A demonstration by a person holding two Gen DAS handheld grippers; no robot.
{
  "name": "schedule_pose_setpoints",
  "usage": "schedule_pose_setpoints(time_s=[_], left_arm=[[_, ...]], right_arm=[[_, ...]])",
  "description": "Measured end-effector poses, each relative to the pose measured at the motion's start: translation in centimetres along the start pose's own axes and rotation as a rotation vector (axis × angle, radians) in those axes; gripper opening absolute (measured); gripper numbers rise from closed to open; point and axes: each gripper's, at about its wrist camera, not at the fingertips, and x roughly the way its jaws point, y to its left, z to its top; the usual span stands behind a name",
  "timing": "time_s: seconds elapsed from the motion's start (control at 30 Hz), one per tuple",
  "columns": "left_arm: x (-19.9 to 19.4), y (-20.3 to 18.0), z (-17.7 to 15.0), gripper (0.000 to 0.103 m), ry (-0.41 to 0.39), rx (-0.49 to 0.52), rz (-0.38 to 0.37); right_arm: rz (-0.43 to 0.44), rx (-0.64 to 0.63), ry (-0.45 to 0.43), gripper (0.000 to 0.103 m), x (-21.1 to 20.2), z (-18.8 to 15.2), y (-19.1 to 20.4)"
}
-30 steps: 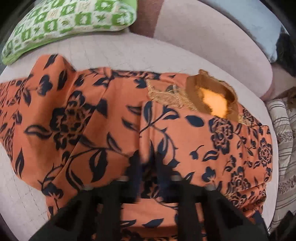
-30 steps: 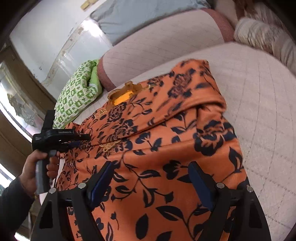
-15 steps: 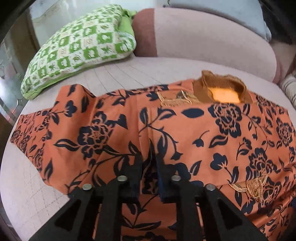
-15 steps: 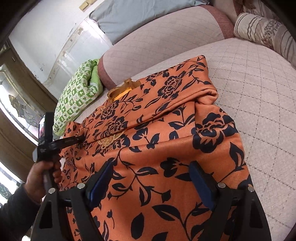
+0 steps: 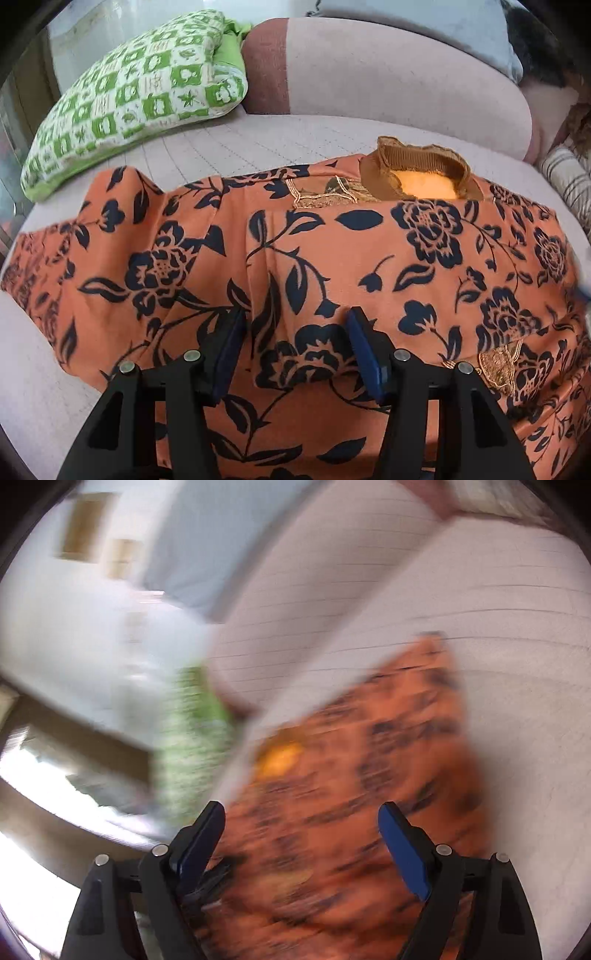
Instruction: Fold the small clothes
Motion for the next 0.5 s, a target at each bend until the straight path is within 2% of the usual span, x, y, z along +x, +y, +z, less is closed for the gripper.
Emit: schedule_pose_setpoints(time_s=[0.03, 0.07, 0.17, 0.23, 0.27, 0.3, 0.33, 0.37, 0.4, 0.47, 0.5], left_arm=[[-0.1, 0.1, 0.0, 0.059, 0.001, 0.004, 0.001], [-0.6, 0.2, 0.1, 0.059, -0.006, 0.010, 0.007], [-2.1, 0.5, 0.6, 0.059, -0.081, 0.014, -0.014], [-1.6, 0.6, 0.7, 0.060, -0.073, 0.031, -0.025], [-0.7, 0.6, 0.5, 0.060, -0.035, 0.039, -0.017], [0.5, 0.7, 0.3, 0.061, 0.011, 0.041, -0.011], [1.0, 1.1, 0.0, 0.063, 0.001, 0.026, -0.024], [0.8, 1.1, 0.1, 0.064, -0.013, 0.022, -0.024], [0.7, 1.2, 0.2, 0.064, -0.005, 0.019, -0.028], [0.4, 1.6, 0.3, 0.064, 0.000, 0.005, -0.052], [0.4, 1.8, 0.4, 0.064, 0.000, 0.004, -0.058]], right_arm=[[0.050, 0.055, -0.018, 0.079, -0.3, 0.1, -1.1], [0.089, 0.058, -0.032, 0.079, -1.1, 0.1, -1.1], [0.128, -0.065, -0.061, 0.081, -3.0, 0.5, 2.0], [0.182, -0.089, -0.060, 0.081, -2.8, 1.3, 3.4], [0.206, -0.100, -0.052, 0.081, -2.4, 1.7, 3.8], [0.212, -0.117, -0.046, 0.082, -1.4, 2.5, 4.3], [0.185, -0.131, -0.045, 0.082, -0.5, 3.1, 4.3], [0.123, -0.139, -0.044, 0.083, 0.5, 3.7, 3.7], [0.027, -0.080, -0.007, 0.083, 2.3, 4.5, 2.0], [0.078, -0.002, -0.033, 0.083, 2.1, 4.9, 1.3], [0.106, -0.042, -0.063, 0.084, 1.1, 4.8, 2.7]])
